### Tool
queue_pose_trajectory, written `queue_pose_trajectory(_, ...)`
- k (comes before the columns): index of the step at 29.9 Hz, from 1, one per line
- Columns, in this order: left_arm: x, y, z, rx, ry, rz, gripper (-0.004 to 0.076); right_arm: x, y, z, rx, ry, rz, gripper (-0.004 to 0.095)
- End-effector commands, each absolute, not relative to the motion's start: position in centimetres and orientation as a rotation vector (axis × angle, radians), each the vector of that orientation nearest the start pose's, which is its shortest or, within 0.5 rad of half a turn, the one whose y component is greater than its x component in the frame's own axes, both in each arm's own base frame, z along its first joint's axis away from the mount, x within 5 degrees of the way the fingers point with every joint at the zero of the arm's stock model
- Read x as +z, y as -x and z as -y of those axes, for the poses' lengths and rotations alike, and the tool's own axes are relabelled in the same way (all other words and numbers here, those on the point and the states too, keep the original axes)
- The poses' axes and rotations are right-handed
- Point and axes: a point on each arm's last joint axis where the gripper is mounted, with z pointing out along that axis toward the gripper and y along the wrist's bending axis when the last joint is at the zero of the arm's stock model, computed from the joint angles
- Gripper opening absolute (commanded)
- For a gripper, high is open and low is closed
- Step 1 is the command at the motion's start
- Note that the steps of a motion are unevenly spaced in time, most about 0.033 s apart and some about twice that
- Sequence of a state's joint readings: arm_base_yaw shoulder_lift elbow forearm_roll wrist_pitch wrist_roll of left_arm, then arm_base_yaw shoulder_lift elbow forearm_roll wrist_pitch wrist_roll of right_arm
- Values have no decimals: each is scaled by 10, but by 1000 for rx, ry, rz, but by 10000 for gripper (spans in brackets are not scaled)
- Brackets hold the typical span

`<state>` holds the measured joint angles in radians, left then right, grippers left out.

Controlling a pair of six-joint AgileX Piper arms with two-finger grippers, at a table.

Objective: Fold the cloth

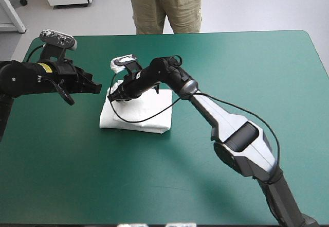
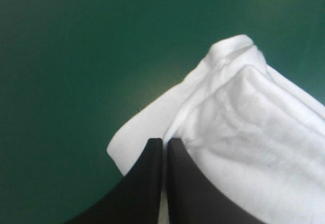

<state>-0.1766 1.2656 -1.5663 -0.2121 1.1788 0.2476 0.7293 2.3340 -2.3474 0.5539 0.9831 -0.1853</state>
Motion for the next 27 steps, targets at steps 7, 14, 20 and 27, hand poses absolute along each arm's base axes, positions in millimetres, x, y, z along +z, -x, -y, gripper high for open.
queue_pose_trajectory(7, 473, -226, 59, -252, -447, -2191, -9, 312, -350, -415, 1113, 949, -2134, 63)
queue_pose_trajectory(14, 474, -227, 59, -252, -445, -2184, -9, 314, -340, -419, 1171, 1140, -2029, 637)
queue_pose_trajectory(20, 473, -227, 59, -243, -446, -2188, -9, 355, -329, -383, 830, 1197, -2155, 444)
queue_pose_trajectory(27, 472, -227, 54, -187, -432, -2212, -9, 422, -317, -333, 744, 1038, -2131, 427)
